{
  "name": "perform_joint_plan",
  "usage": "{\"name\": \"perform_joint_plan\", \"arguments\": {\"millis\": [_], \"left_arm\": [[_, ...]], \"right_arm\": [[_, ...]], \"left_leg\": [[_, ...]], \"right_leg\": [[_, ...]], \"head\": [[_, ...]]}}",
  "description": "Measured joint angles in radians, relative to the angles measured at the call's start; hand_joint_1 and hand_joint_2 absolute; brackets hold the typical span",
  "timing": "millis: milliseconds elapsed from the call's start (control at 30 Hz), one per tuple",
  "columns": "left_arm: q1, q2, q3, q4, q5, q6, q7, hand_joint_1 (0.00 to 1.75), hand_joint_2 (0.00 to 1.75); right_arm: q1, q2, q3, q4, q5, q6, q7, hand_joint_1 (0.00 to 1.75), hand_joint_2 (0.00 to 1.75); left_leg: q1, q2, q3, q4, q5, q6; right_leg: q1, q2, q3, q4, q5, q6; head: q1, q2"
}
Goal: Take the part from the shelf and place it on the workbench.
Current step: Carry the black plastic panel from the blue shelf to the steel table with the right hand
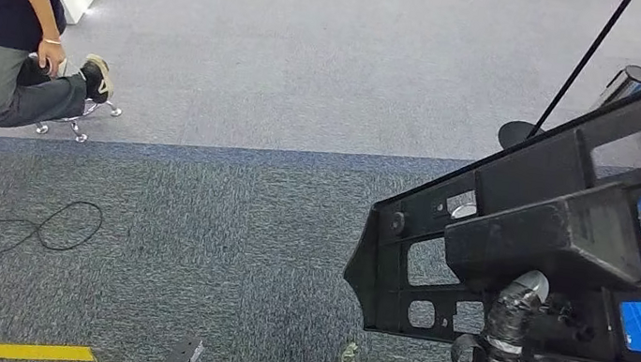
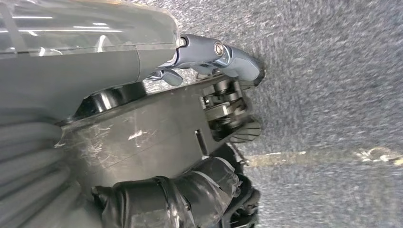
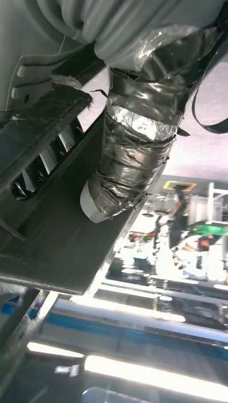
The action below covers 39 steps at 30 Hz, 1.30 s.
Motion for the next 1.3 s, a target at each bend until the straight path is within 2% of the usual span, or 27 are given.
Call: {"name": "perform_joint_plan", "arguments": {"millis": [67, 100, 133, 200, 233, 267, 300, 333, 367, 433, 500, 567, 600, 667, 733, 767, 800, 833, 867, 933, 1000, 1033, 1100, 1167, 1233, 1267, 1300], "left_arm": [[0.003, 0.002, -0.001, 0.000, 0.004, 0.000, -0.008, 0.00, 1.75], [0.005, 0.003, -0.001, 0.000, 0.006, 0.000, -0.014, 0.00, 1.75], [0.005, 0.004, -0.002, 0.000, 0.008, 0.001, -0.020, 0.00, 1.75], [0.001, 0.006, -0.002, 0.000, 0.012, -0.002, -0.037, 0.00, 1.75], [-0.002, 0.007, -0.002, 0.000, 0.014, -0.005, -0.045, 0.00, 1.75], [-0.003, 0.007, -0.002, 0.000, 0.015, -0.009, -0.053, 0.00, 1.75], [-0.002, 0.007, -0.002, 0.000, 0.016, -0.012, -0.060, 0.00, 1.75], [-0.001, 0.007, -0.002, 0.000, 0.017, -0.014, -0.064, 0.00, 1.75], [0.002, 0.008, -0.002, 0.000, 0.019, -0.016, -0.067, 0.00, 1.75], [0.006, 0.009, -0.002, 0.000, 0.024, -0.016, -0.068, 0.00, 1.75], [0.014, 0.010, -0.002, 0.000, 0.028, -0.012, -0.063, 0.00, 1.75], [0.027, 0.011, -0.002, 0.000, 0.033, -0.005, -0.054, 0.00, 1.75], [0.034, 0.013, -0.002, 0.000, 0.036, -0.001, -0.051, 0.00, 1.75], [0.044, 0.015, -0.002, 0.000, 0.044, 0.005, -0.050, 0.00, 1.75], [0.047, 0.016, -0.002, 0.001, 0.050, 0.009, -0.054, 0.00, 1.75], [0.047, 0.017, -0.002, 0.001, 0.052, 0.010, -0.058, 0.00, 1.75], [0.048, 0.017, -0.002, 0.001, 0.055, 0.012, -0.063, 0.00, 1.75], [0.051, 0.017, -0.002, 0.001, 0.059, 0.013, -0.071, 0.00, 1.75], [0.053, 0.018, -0.002, 0.001, 0.064, 0.014, -0.080, 0.00, 1.75], [0.058, 0.021, -0.002, 0.001, 0.075, 0.014, -0.102, 0.00, 1.75], [0.056, 0.024, -0.001, 0.001, 0.086, 0.013, -0.122, 0.00, 1.75], [0.056, 0.025, 0.000, 0.001, 0.090, 0.012, -0.128, 0.00, 1.75], [0.059, 0.025, 0.002, 0.001, 0.099, 0.013, -0.131, 0.00, 1.75], [0.064, 0.024, 0.003, 0.001, 0.104, 0.015, -0.130, 0.00, 1.75], [0.063, 0.023, 0.004, 0.001, 0.105, 0.016, -0.121, 0.00, 1.75], [0.061, 0.022, 0.005, 0.001, 0.105, 0.016, -0.115, 0.00, 1.75], [0.061, 0.022, 0.005, 0.001, 0.103, 0.017, -0.106, 0.00, 1.75]], "right_arm": [[-0.003, 0.000, 0.000, -0.001, -0.020, 0.000, -0.005, 1.75, 1.75], [-0.006, 0.000, 0.000, -0.001, -0.029, 0.000, -0.008, 1.75, 1.75], [-0.010, 0.000, 0.000, -0.001, -0.038, 0.000, -0.012, 1.75, 1.75], [-0.014, -0.001, 0.000, 0.000, -0.052, 0.000, -0.019, 1.75, 1.75], [-0.015, -0.001, 0.000, 0.002, -0.057, 0.000, -0.023, 1.75, 1.75], [-0.016, -0.002, 0.000, 0.004, -0.062, 0.000, -0.025, 1.75, 1.75], [-0.016, -0.003, 0.000, 0.006, -0.065, 0.000, -0.025, 1.75, 1.75], [-0.017, -0.003, 0.000, 0.008, -0.068, 0.000, -0.026, 1.75, 1.75], [-0.018, -0.003, 0.000, 0.010, -0.071, 0.000, -0.026, 1.75, 1.75], [-0.020, -0.004, 0.000, 0.012, -0.079, 0.000, -0.027, 1.75, 1.75], [-0.022, -0.004, 0.000, 0.015, -0.090, 0.000, -0.028, 1.75, 1.75], [-0.025, -0.004, 0.000, 0.018, -0.103, 0.000, -0.030, 1.75, 1.75], [-0.027, -0.004, 0.000, 0.019, -0.110, 0.000, -0.032, 1.75, 1.75], [-0.032, -0.004, 0.000, 0.022, -0.127, 0.001, -0.041, 1.75, 1.75], [-0.037, -0.004, 0.000, 0.025, -0.143, 0.002, -0.047, 1.75, 1.75], [-0.039, -0.004, 0.000, 0.028, -0.151, 0.002, -0.050, 1.75, 1.75], [-0.040, -0.004, 0.000, 0.031, -0.158, 0.002, -0.053, 1.75, 1.75], [-0.043, -0.004, 0.001, 0.034, -0.166, 0.002, -0.056, 1.75, 1.75], [-0.047, -0.004, 0.001, 0.038, -0.175, 0.002, -0.059, 1.75, 1.75], [-0.061, -0.004, 0.004, 0.044, -0.195, 0.003, -0.063, 1.75, 1.75], [-0.077, -0.004, 0.012, 0.052, -0.218, 0.005, -0.065, 1.75, 1.75], [-0.085, -0.005, 0.018, 0.058, -0.230, 0.007, -0.067, 1.75, 1.75], [-0.104, -0.005, 0.033, 0.071, -0.249, 0.010, -0.073, 1.75, 1.75], [-0.122, -0.006, 0.046, 0.082, -0.259, 0.010, -0.079, 1.75, 1.75], [-0.130, -0.006, 0.056, 0.092, -0.262, 0.007, -0.081, 1.75, 1.75], [-0.131, -0.007, 0.059, 0.097, -0.263, 0.006, -0.082, 1.75, 1.75], [-0.131, -0.008, 0.061, 0.102, -0.262, 0.005, -0.081, 1.75, 1.75]], "left_leg": [[0.004, -0.026, 0.011, -0.017, 0.005, 0.009], [0.008, -0.037, 0.021, -0.030, 0.009, 0.012], [0.012, -0.049, 0.033, -0.043, 0.014, 0.017], [0.015, -0.072, 0.043, -0.053, 0.019, 0.022], [0.015, -0.085, 0.043, -0.051, 0.018, 0.025], [0.015, -0.100, 0.042, -0.048, 0.016, 0.025], [0.015, -0.115, 0.042, -0.044, 0.013, 0.025], [0.016, -0.130, 0.042, -0.038, 0.009, 0.023], [0.018, -0.145, 0.041, -0.030, 0.004, 0.020], [0.020, -0.171, 0.036, -0.010, -0.009, 0.010], [0.022, -0.189, 0.023, 0.004, -0.015, -0.002], [0.024, -0.203, 0.010, 0.004, -0.013, -0.011], [0.025, -0.203, 0.008, 0.006, -0.015, -0.015], [0.023, -0.163, -0.013, 0.048, -0.039, -0.022], [0.022, -0.106, -0.075, 0.162, -0.092, -0.031], [0.024, -0.091, -0.110, 0.224, -0.114, -0.034], [0.025, -0.085, -0.134, 0.263, -0.121, -0.034], [0.025, -0.082, -0.139, 0.266, -0.111, -0.032], [0.024, -0.077, -0.123, 0.233, -0.085, -0.027], [0.015, -0.038, -0.052, 0.101, -0.027, -0.010], [0.002, -0.005, -0.009, 0.013, -0.006, 0.005], [-0.002, -0.004, -0.006, 0.002, -0.009, 0.008], [0.001, -0.029, 0.005, -0.015, -0.003, 0.014], [0.010, -0.053, 0.029, -0.042, 0.009, 0.021], [0.014, -0.077, 0.040, -0.054, 0.016, 0.028], [0.014, -0.091, 0.040, -0.052, 0.016, 0.030], [0.013, -0.107, 0.040, -0.051, 0.014, 0.032]], "right_leg": [[0.002, -0.016, 0.013, -0.012, -0.003, 0.011], [0.003, -0.007, 0.018, -0.010, -0.009, 0.016], [0.002, 0.013, 0.013, 0.010, -0.023, 0.020], [0.002, 0.068, -0.036, 0.112, -0.071, 0.022], [0.001, 0.083, -0.074, 0.177, -0.094, 0.022], [0.001, 0.090, -0.107, 0.226, -0.102, 0.023], [0.001, 0.093, -0.125, 0.242, -0.092, 0.024], [0.000, 0.094, -0.125, 0.222, -0.064, 0.026], [-0.002, 0.098, -0.107, 0.170, -0.023, 0.027], [-0.007, 0.134, -0.063, 0.061, 0.025, 0.029], [-0.008, 0.163, -0.047, 0.020, 0.028, 0.023], [-0.006, 0.153, -0.047, 0.018, 0.029, 0.011], [-0.008, 0.144, -0.045, 0.016, 0.030, 0.004], [-0.012, 0.121, -0.039, 0.012, 0.028, -0.007], [-0.009, 0.095, -0.035, 0.012, 0.025, -0.013], [-0.007, 0.081, -0.035, 0.012, 0.023, -0.014], [-0.005, 0.066, -0.034, 0.012, 0.021, -0.015], [-0.004, 0.051, -0.032, 0.012, 0.018, -0.015], [-0.002, 0.038, -0.030, 0.012, 0.016, -0.015], [0.003, 0.015, -0.022, 0.011, 0.010, -0.012], [0.006, -0.006, -0.014, 0.006, 0.005, -0.004], [0.007, -0.016, -0.009, 0.001, 0.003, 0.001], [0.006, -0.027, 0.004, -0.009, 0.001, 0.012], [0.007, 0.013, 0.002, 0.014, -0.018, 0.021], [0.006, 0.071, -0.049, 0.117, -0.067, 0.024], [0.006, 0.085, -0.086, 0.181, -0.089, 0.025], [0.006, 0.091, -0.117, 0.229, -0.098, 0.027]], "head": [[-0.001, 0.000], [0.000, 0.000], [0.003, 0.000], [0.010, 0.000], [0.011, 0.000], [0.012, 0.000], [0.012, 0.000], [0.013, 0.000], [0.013, 0.000], [0.013, 0.000], [0.014, 0.000], [0.015, 0.000], [0.015, 0.000], [0.010, 0.000], [0.002, 0.000], [-0.001, 0.000], [-0.001, 0.000], [-0.002, 0.000], [-0.002, 0.000], [-0.001, 0.000], [-0.001, 0.000], [-0.001, 0.000], [-0.001, 0.000], [0.002, 0.000], [0.008, 0.000], [0.009, 0.000], [0.010, 0.000]]}}
